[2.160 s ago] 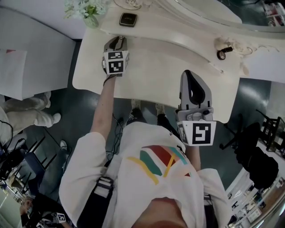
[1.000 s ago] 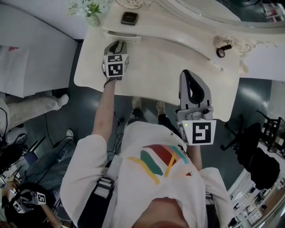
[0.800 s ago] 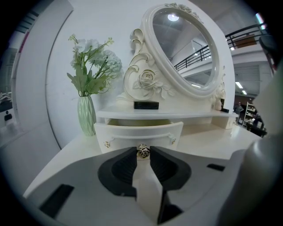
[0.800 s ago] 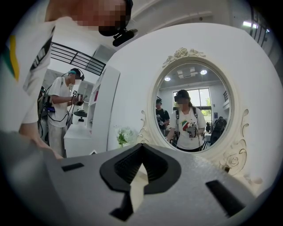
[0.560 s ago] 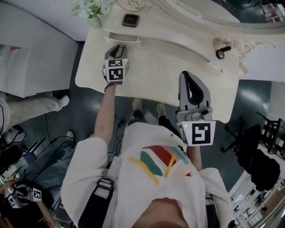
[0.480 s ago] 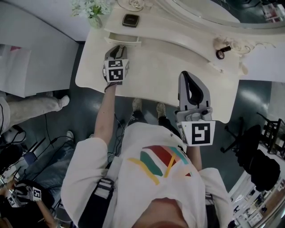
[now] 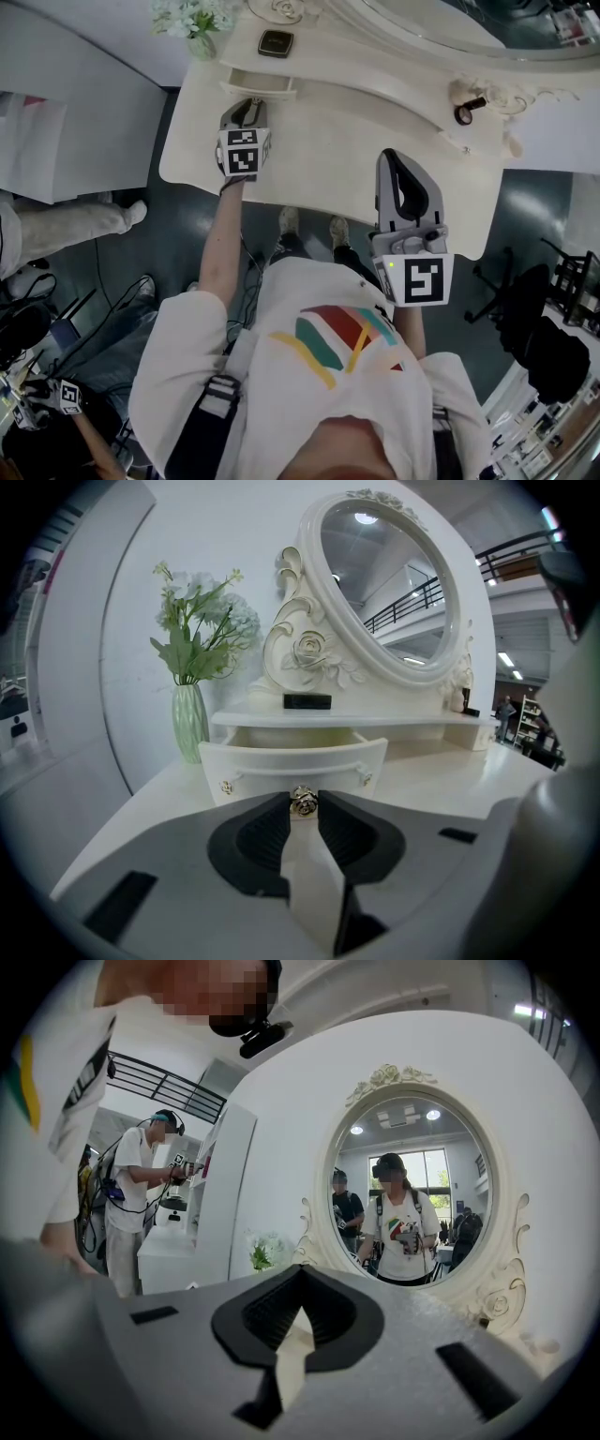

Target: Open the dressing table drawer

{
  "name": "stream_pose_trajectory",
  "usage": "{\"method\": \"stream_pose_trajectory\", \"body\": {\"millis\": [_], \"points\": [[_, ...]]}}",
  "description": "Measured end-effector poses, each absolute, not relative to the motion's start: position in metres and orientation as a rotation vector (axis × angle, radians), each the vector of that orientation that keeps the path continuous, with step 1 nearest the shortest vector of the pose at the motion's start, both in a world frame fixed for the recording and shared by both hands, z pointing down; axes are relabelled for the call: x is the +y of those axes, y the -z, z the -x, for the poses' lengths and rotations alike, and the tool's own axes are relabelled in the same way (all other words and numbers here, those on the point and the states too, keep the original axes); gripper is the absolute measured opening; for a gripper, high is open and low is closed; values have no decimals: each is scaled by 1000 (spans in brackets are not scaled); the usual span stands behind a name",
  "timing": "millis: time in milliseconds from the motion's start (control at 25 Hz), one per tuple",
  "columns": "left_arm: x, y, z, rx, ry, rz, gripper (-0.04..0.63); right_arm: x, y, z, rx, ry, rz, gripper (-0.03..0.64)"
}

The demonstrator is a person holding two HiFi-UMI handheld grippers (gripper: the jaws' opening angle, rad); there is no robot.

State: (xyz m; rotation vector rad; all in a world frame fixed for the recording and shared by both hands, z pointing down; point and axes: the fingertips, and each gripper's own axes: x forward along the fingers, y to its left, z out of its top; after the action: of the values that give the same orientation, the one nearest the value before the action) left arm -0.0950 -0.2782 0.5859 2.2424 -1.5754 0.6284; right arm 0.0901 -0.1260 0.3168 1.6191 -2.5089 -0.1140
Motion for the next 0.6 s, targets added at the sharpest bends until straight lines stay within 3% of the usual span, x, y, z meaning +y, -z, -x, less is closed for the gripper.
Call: {"method": "stream_pose_trajectory", "body": {"millis": [600], "points": [[-268, -586, 98, -1576, -636, -2240, 89, -123, -313, -89, -2522, 126, -1608, 0]]}}
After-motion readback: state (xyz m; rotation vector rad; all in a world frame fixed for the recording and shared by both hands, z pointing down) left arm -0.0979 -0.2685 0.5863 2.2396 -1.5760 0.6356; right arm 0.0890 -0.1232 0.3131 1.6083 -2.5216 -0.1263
